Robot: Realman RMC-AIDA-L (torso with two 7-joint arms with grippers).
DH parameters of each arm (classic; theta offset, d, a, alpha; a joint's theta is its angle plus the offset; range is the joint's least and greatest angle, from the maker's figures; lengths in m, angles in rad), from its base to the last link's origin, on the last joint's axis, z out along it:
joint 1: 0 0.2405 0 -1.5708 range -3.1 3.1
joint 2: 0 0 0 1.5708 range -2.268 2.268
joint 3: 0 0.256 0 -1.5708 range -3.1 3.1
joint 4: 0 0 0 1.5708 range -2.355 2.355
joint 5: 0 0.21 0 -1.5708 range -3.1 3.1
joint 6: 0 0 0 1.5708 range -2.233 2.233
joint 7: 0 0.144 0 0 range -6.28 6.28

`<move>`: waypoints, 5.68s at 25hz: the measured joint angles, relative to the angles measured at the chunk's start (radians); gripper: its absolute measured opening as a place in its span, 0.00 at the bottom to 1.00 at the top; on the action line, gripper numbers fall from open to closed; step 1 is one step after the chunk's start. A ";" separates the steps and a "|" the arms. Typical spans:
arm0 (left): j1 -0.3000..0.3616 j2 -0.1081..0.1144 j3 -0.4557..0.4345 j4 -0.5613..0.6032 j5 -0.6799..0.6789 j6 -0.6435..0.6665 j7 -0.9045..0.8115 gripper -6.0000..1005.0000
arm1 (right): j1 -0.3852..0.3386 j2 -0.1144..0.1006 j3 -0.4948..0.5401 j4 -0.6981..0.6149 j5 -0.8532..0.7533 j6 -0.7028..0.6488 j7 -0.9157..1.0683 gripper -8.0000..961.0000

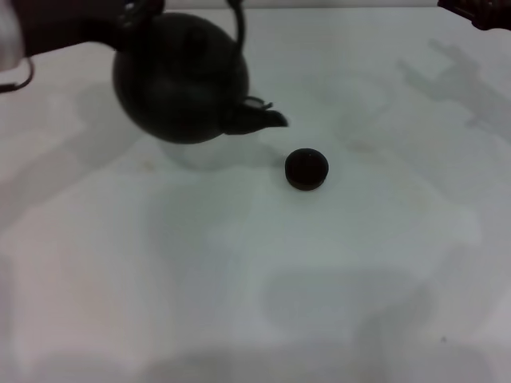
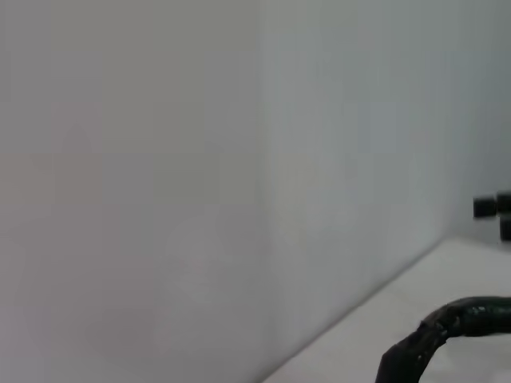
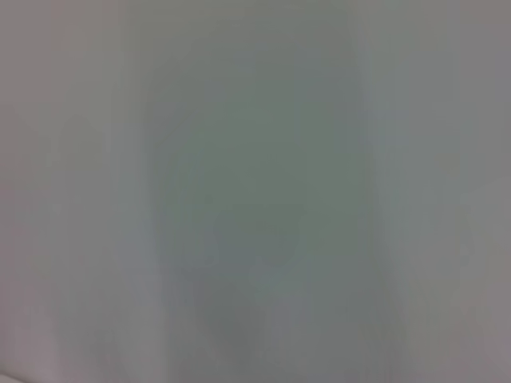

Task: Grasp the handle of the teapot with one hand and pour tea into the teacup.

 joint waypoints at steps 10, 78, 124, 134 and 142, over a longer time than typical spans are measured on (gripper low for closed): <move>-0.005 0.002 -0.257 -0.318 -0.161 -0.196 0.299 0.14 | -0.007 0.000 -0.001 0.000 -0.012 0.015 0.015 0.88; -0.016 -0.002 -0.357 -0.705 -0.255 -0.120 0.792 0.29 | -0.017 0.000 -0.001 0.013 -0.040 0.013 0.037 0.88; 0.238 -0.005 -0.703 -1.171 -0.886 -0.504 1.209 0.66 | -0.228 -0.005 0.256 0.526 0.400 0.183 -0.721 0.87; 0.160 -0.007 -0.704 -1.299 -0.899 -0.436 1.263 0.66 | -0.222 -0.004 0.303 0.517 0.401 0.100 -0.831 0.87; 0.112 -0.007 -0.704 -1.326 -0.902 -0.433 1.281 0.66 | -0.213 -0.011 0.310 0.515 0.399 0.105 -0.823 0.87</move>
